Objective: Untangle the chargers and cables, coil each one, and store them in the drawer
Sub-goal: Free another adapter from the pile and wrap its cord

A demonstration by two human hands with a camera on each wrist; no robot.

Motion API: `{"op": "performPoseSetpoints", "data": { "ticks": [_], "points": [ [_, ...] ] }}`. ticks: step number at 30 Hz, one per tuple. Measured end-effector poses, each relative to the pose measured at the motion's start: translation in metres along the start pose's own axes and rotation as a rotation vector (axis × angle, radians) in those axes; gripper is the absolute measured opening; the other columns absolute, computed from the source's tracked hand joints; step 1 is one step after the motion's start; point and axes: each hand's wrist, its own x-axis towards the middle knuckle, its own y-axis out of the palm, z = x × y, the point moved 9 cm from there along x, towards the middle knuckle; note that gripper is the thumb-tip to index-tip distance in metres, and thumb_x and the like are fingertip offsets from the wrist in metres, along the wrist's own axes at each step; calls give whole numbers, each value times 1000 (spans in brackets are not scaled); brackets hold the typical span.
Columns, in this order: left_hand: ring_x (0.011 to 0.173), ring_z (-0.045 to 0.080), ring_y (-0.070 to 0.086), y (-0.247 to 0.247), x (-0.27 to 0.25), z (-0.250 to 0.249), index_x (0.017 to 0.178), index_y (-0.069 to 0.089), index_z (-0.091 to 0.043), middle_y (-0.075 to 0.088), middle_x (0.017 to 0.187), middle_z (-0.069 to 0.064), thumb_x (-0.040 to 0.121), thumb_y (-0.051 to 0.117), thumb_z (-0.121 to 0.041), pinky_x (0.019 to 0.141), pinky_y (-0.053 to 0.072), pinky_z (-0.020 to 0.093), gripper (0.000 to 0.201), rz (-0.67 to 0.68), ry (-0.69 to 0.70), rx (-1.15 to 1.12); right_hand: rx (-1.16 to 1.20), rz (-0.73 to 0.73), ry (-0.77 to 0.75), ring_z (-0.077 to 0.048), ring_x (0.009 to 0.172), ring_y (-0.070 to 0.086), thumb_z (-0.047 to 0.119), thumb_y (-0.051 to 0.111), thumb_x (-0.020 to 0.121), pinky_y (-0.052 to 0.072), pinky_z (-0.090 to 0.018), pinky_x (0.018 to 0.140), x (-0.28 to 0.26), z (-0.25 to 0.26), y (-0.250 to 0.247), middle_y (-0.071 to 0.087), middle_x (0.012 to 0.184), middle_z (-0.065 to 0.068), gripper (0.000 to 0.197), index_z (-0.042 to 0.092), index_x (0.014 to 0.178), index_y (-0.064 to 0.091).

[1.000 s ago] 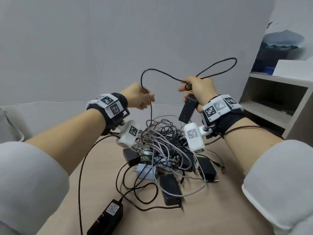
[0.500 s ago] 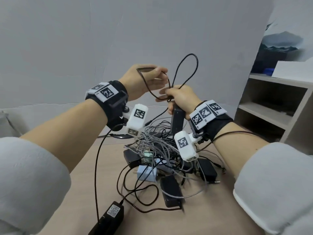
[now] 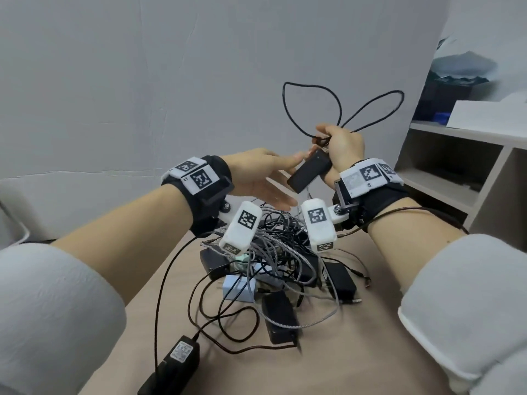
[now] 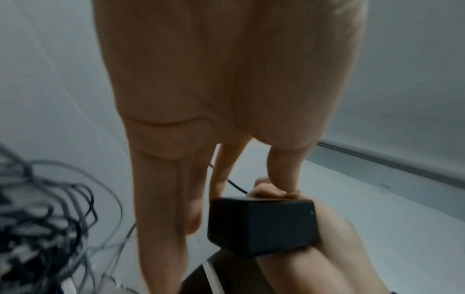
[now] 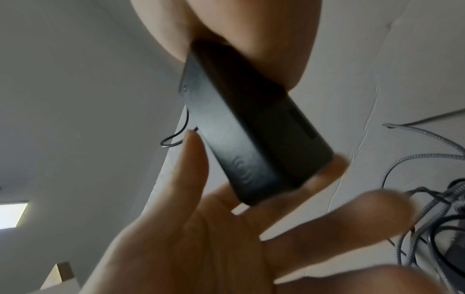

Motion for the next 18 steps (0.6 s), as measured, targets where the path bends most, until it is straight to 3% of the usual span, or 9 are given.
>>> {"op": "performPoseSetpoints", "data": {
  "ticks": [2,4,6,8,10,14,16,18],
  "points": [
    [99,41,71,14,5,9,115,60,-2,67,117,28,100,51,-49,79,62,44,50,43,-78,-94,44,14,10,-21,44,46,0,53,94,44,-28,48,-1,-2,-3,56,68,-14,15,1,86,66],
    [89,35,74,25,9,17,111,57,-2,72,104,25,100,52,-47,75,64,40,47,66,-133,-209,45,22,10,-21,43,48,1,56,92,45,-28,47,-4,0,-6,55,67,-13,13,1,86,67],
    [82,30,74,31,15,18,110,56,-1,69,94,18,99,56,-41,77,63,38,41,69,-139,-328,33,18,-4,-22,44,51,2,55,92,47,-29,49,-3,3,-11,54,67,-12,13,2,87,67],
    [84,31,73,31,20,15,111,60,1,60,97,15,97,61,-31,83,62,39,35,36,-114,-429,-33,-12,-22,-23,50,56,3,55,93,49,-29,51,0,7,-19,52,72,-10,12,3,88,66],
    [89,33,73,26,26,13,120,62,3,61,107,16,96,65,-22,85,61,40,35,4,-87,-466,-218,-53,5,-22,65,57,9,55,94,48,-26,49,8,6,-32,52,81,-8,11,5,100,65],
    [103,33,71,10,33,7,125,59,7,67,119,21,96,64,-12,80,63,41,36,-84,-27,-472,-635,-21,193,-25,85,56,42,60,92,50,-29,55,13,-3,-62,50,100,-7,39,16,120,53],
    [95,33,71,-6,33,3,124,56,5,65,114,20,98,62,-10,71,64,39,31,-193,13,-495,-803,-7,230,-22,82,53,58,61,87,49,-30,60,14,-2,-80,48,113,-5,55,20,126,52],
    [75,29,69,-28,33,0,124,54,1,64,107,20,99,61,-13,59,63,33,30,-343,39,-492,-873,5,240,-20,76,48,68,63,82,46,-30,62,17,-1,-97,48,120,-2,66,23,129,53]
  ]
}}
